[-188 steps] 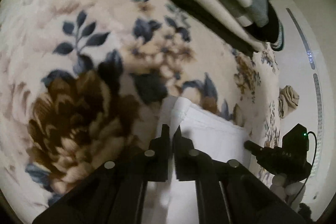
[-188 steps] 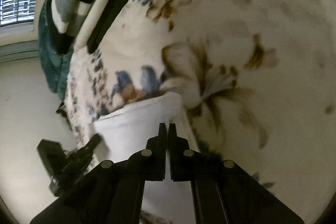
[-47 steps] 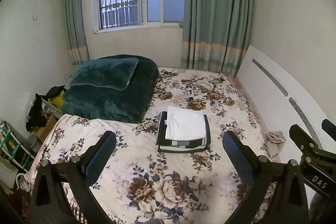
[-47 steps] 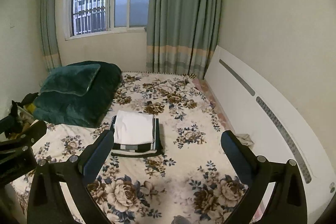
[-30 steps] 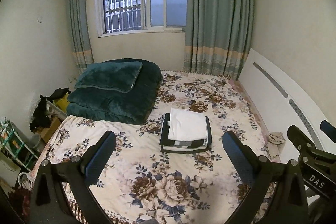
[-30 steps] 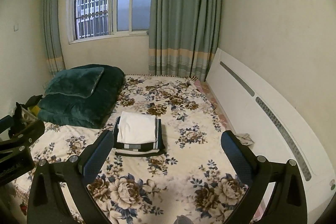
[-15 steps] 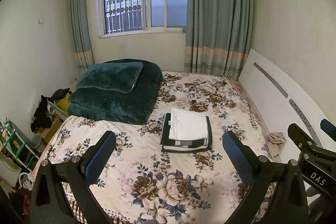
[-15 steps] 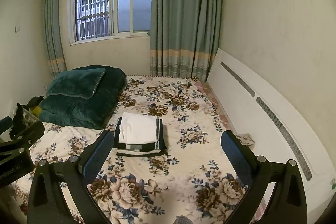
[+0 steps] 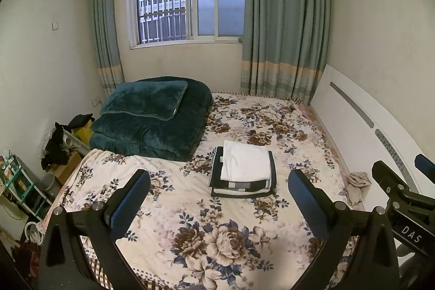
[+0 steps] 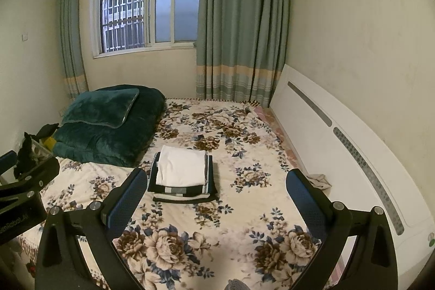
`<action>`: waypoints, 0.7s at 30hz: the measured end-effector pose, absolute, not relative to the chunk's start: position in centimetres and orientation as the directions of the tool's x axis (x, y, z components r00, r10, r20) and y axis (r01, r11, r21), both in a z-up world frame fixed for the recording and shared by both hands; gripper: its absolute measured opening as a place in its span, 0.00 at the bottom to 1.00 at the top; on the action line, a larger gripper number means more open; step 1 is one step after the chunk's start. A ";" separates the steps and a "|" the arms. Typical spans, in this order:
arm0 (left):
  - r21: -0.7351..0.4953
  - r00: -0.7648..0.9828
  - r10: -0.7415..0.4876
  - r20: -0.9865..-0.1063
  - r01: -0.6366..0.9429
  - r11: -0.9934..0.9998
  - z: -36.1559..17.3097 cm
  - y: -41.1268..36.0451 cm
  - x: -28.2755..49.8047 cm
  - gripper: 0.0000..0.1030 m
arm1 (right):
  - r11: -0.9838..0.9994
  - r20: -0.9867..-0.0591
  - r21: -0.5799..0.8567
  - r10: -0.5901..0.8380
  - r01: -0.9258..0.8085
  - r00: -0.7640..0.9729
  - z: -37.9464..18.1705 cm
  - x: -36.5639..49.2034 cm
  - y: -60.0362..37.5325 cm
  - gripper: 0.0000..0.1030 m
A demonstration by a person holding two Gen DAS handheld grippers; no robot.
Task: Fold small clothes
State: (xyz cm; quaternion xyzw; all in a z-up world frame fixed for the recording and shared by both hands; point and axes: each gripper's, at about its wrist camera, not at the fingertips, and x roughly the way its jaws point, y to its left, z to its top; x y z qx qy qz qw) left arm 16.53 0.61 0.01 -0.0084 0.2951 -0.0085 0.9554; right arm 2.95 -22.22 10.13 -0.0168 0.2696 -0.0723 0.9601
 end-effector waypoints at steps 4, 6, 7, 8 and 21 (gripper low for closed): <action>-0.019 0.826 -0.019 -0.563 0.010 1.000 0.0 0.6 16.5 1.00 | 0.989 -0.515 -0.070 -0.149 0.131 0.844 10.1 2.8 -22.1 1.00; -0.019 0.826 -0.018 -0.563 0.009 1.000 0.0 0.6 16.4 1.00 | 0.990 -0.515 -0.070 -0.143 0.125 0.845 10.1 2.8 -21.9 1.00; -0.023 0.827 -0.020 -0.562 0.009 1.000 0.0 0.6 16.4 1.00 | 0.990 -0.514 -0.070 -0.143 0.125 0.846 10.0 2.8 -21.9 1.00; -0.021 0.827 -0.018 -0.562 0.008 1.000 0.1 0.6 16.4 1.00 | 0.990 -0.513 -0.070 -0.142 0.124 0.847 10.0 2.7 -21.9 1.00; -0.017 0.828 -0.010 -0.561 0.001 1.000 0.0 0.1 16.1 1.00 | 0.991 -0.509 -0.067 -0.137 0.119 0.850 9.9 2.4 -21.8 1.00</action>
